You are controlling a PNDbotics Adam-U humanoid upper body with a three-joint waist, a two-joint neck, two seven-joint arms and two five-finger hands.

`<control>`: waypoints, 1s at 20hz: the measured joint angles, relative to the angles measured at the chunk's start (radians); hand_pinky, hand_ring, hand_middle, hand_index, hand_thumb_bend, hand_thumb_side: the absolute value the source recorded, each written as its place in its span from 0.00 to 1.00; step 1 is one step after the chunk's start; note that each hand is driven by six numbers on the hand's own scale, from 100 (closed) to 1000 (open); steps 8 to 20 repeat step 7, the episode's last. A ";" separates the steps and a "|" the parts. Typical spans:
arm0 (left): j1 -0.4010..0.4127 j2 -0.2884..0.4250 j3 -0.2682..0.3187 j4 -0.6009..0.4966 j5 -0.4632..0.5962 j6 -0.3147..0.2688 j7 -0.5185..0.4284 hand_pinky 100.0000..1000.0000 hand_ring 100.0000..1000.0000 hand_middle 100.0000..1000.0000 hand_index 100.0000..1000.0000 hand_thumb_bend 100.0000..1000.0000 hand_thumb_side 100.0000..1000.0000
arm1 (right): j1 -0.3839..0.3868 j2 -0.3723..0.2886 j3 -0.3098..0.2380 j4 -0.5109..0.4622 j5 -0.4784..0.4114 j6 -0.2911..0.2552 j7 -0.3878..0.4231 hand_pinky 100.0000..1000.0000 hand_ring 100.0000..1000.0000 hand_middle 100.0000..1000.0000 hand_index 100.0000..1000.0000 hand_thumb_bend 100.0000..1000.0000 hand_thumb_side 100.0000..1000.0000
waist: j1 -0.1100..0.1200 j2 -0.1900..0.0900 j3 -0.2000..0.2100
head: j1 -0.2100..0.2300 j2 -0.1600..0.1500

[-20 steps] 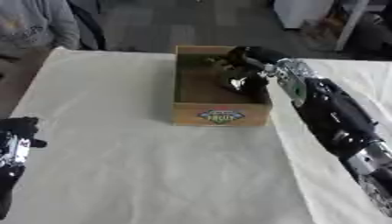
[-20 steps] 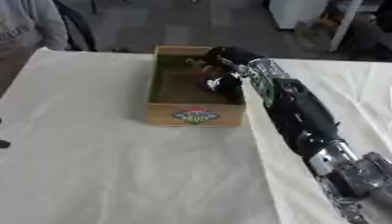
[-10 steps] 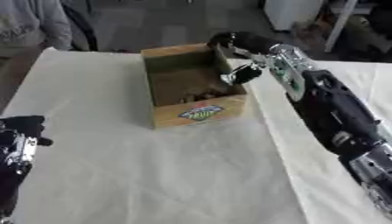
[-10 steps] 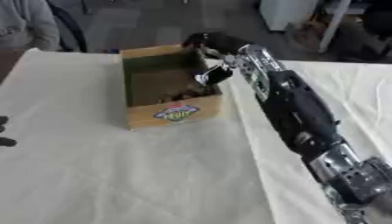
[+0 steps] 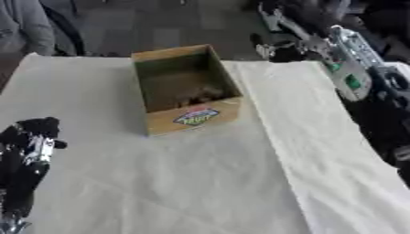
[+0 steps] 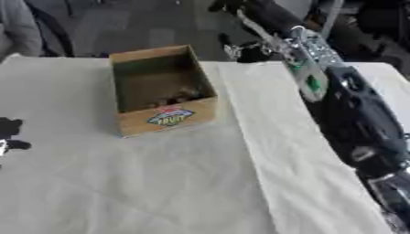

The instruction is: Pick up objects on the table and place them in the box.

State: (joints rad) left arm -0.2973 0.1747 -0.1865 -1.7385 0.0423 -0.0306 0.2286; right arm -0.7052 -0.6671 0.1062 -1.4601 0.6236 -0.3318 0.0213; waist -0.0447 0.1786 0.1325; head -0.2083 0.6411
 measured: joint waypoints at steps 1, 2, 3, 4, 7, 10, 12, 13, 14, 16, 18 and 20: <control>0.001 0.003 0.006 0.002 -0.001 -0.001 0.007 0.48 0.73 0.43 0.56 0.29 0.42 | 0.039 -0.005 -0.013 -0.043 -0.056 0.019 -0.012 0.46 0.62 0.71 0.78 0.00 0.00 | 0.000 0.001 -0.016 | 0.011 0.000; 0.003 0.003 0.012 0.002 -0.003 -0.002 0.013 0.48 0.73 0.43 0.56 0.29 0.42 | 0.079 -0.008 -0.027 -0.083 -0.113 0.040 -0.025 0.43 0.60 0.69 0.76 0.00 0.06 | 0.001 0.003 -0.030 | 0.022 0.000; 0.005 0.004 0.017 0.002 -0.005 -0.003 0.019 0.48 0.73 0.43 0.56 0.29 0.42 | 0.118 -0.007 -0.041 -0.121 -0.172 0.061 -0.036 0.42 0.58 0.67 0.75 0.00 0.15 | 0.002 0.005 -0.043 | 0.033 0.000; 0.007 0.007 0.023 0.003 -0.007 -0.004 0.025 0.48 0.73 0.43 0.56 0.29 0.42 | 0.154 -0.007 -0.057 -0.156 -0.232 0.081 -0.047 0.39 0.56 0.65 0.73 0.00 0.27 | 0.003 0.007 -0.055 | 0.044 0.000; 0.012 0.012 0.038 0.006 -0.009 -0.007 0.042 0.49 0.73 0.43 0.56 0.29 0.42 | 0.251 0.015 -0.102 -0.239 -0.415 0.141 -0.081 0.36 0.54 0.63 0.71 0.00 0.44 | 0.006 0.010 -0.085 | 0.076 0.000; 0.012 0.012 0.038 0.006 -0.009 -0.007 0.042 0.49 0.73 0.43 0.56 0.29 0.42 | 0.251 0.015 -0.102 -0.239 -0.415 0.141 -0.081 0.36 0.54 0.63 0.71 0.00 0.44 | 0.006 0.010 -0.085 | 0.076 0.000; 0.012 0.012 0.038 0.006 -0.009 -0.007 0.042 0.49 0.73 0.43 0.56 0.29 0.42 | 0.251 0.015 -0.102 -0.239 -0.415 0.141 -0.081 0.36 0.54 0.63 0.71 0.00 0.44 | 0.006 0.010 -0.085 | 0.076 0.000; 0.012 0.012 0.038 0.006 -0.009 -0.007 0.042 0.49 0.73 0.43 0.56 0.29 0.42 | 0.251 0.015 -0.102 -0.239 -0.415 0.141 -0.081 0.36 0.54 0.63 0.71 0.00 0.44 | 0.006 0.010 -0.085 | 0.076 0.000; 0.012 0.012 0.038 0.006 -0.009 -0.007 0.042 0.49 0.73 0.43 0.56 0.29 0.42 | 0.251 0.015 -0.102 -0.239 -0.415 0.141 -0.081 0.36 0.54 0.63 0.71 0.00 0.44 | 0.006 0.010 -0.085 | 0.076 0.000; 0.012 0.012 0.038 0.006 -0.009 -0.007 0.042 0.49 0.73 0.43 0.56 0.29 0.42 | 0.251 0.015 -0.102 -0.239 -0.415 0.141 -0.081 0.36 0.54 0.63 0.71 0.00 0.44 | 0.006 0.010 -0.085 | 0.076 0.000; 0.012 0.012 0.038 0.006 -0.009 -0.007 0.042 0.49 0.73 0.43 0.56 0.29 0.42 | 0.251 0.015 -0.102 -0.239 -0.415 0.141 -0.081 0.36 0.54 0.63 0.71 0.00 0.44 | 0.006 0.010 -0.085 | 0.076 0.000; 0.012 0.012 0.038 0.006 -0.009 -0.007 0.042 0.49 0.73 0.43 0.56 0.29 0.42 | 0.251 0.015 -0.102 -0.239 -0.415 0.141 -0.081 0.36 0.54 0.63 0.71 0.00 0.44 | 0.006 0.010 -0.085 | 0.076 0.000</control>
